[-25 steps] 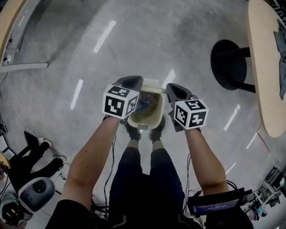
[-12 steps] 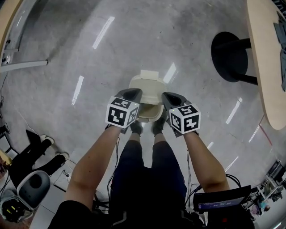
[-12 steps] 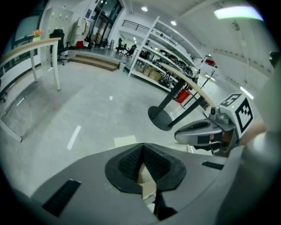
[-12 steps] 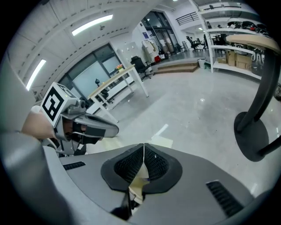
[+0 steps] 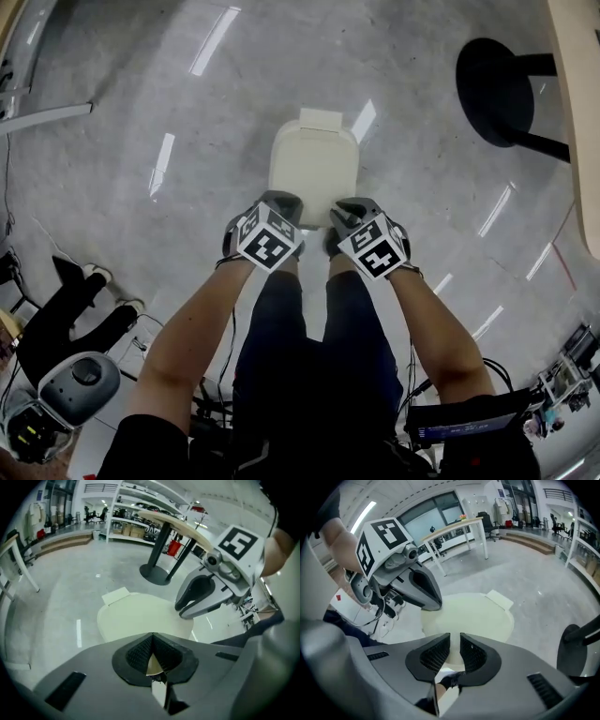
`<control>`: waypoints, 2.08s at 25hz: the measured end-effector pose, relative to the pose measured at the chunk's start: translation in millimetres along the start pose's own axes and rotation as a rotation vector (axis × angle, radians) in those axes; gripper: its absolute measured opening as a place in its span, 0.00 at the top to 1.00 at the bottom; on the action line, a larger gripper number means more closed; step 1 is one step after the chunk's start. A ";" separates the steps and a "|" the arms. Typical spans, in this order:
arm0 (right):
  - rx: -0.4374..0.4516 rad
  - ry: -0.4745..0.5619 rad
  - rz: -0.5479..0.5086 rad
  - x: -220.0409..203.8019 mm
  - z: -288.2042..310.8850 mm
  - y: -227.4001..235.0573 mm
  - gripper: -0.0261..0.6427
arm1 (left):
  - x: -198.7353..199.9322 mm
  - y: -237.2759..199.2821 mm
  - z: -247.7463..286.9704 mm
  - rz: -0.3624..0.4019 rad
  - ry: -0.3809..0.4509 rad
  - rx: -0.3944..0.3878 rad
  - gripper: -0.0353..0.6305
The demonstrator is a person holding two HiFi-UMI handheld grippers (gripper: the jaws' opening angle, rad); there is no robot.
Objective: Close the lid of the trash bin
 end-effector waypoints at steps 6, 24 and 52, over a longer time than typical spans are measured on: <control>0.000 -0.073 -0.062 -23.3 35.0 -21.4 0.85 | -29.7 -0.6 32.6 0.009 -0.067 0.001 0.96; -0.045 -0.114 -0.112 -48.7 84.1 -20.6 0.85 | -53.7 -17.4 75.8 0.036 -0.108 0.077 0.96; -0.144 0.880 0.187 223.5 -390.1 29.6 0.94 | 186.8 143.5 -370.9 0.079 0.893 0.215 0.96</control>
Point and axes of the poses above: the fingertips, and each gripper's own axes: z forward along the fingers, y to its right, x out of its top, the point moved 6 cm from there along -z, backward along the fingers, and after that the axes turned 10 degrees about -x, right-handed, at the moved point
